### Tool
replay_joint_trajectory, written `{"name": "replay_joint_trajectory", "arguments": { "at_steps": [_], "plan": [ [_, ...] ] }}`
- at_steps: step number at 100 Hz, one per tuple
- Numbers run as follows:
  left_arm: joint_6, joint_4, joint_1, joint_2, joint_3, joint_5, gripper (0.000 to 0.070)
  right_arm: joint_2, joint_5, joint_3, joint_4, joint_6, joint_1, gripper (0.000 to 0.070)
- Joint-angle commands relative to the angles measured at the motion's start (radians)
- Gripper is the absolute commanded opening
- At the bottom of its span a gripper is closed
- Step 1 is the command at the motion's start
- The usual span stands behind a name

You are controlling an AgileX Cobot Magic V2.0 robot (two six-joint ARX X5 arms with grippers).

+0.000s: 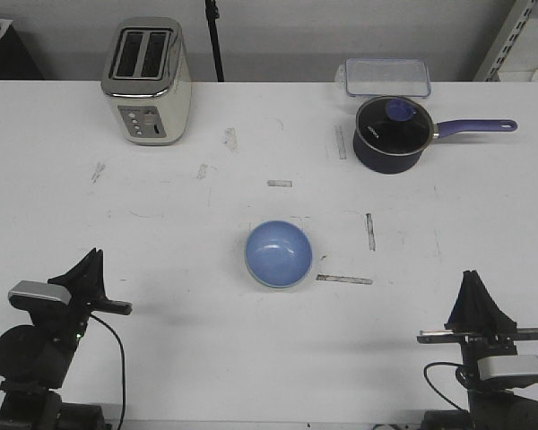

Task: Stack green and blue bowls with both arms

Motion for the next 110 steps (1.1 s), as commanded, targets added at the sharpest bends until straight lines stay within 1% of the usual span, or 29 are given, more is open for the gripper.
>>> {"name": "replay_joint_trajectory", "arguments": {
  "at_steps": [1, 30, 44, 49, 58, 63, 68, 80, 88, 100, 110],
  "plan": [
    [0.010, 0.007, 0.000, -0.019, 0.006, 0.000, 0.0002, -0.001, 0.000, 0.010, 0.010, 0.007, 0.000, 0.0018],
    [0.013, 0.006, 0.000, -0.092, 0.006, 0.000, 0.0002, -0.001, 0.000, 0.010, 0.010, 0.007, 0.000, 0.0018],
    [0.008, -0.005, 0.000, -0.108, 0.005, -0.016, 0.0001, -0.001, 0.000, 0.010, 0.010, 0.007, 0.000, 0.0018],
    [0.012, -0.002, -0.001, -0.109, 0.005, -0.043, 0.0001, -0.001, 0.000, 0.010, 0.010, 0.007, 0.000, 0.0018],
    [0.011, 0.009, -0.009, -0.109, -0.006, -0.128, 0.0001, -0.001, 0.000, 0.010, 0.010, 0.007, 0.000, 0.0018],
    [0.011, 0.032, -0.013, -0.116, -0.023, -0.167, 0.0001, -0.001, 0.000, 0.010, 0.010, 0.007, 0.000, 0.0017],
    [0.011, 0.077, -0.015, -0.124, -0.050, -0.185, 0.0001, -0.001, 0.000, 0.010, 0.010, 0.007, 0.000, 0.0018],
    [0.011, 0.199, -0.015, -0.159, -0.143, -0.186, 0.0001, -0.001, 0.000, 0.010, 0.010, 0.007, 0.000, 0.0018],
    [0.011, 0.248, -0.014, -0.187, -0.206, -0.185, 0.0002, -0.001, 0.000, 0.010, 0.010, 0.007, 0.000, 0.0018],
    [0.012, 0.257, -0.013, -0.229, -0.284, -0.180, 0.0002, -0.001, 0.000, 0.010, 0.010, 0.007, 0.000, 0.0017],
    [0.013, 0.251, -0.002, -0.251, -0.331, -0.142, 0.0002, -0.001, 0.000, 0.010, 0.010, 0.007, 0.000, 0.0018]
  ]
}}
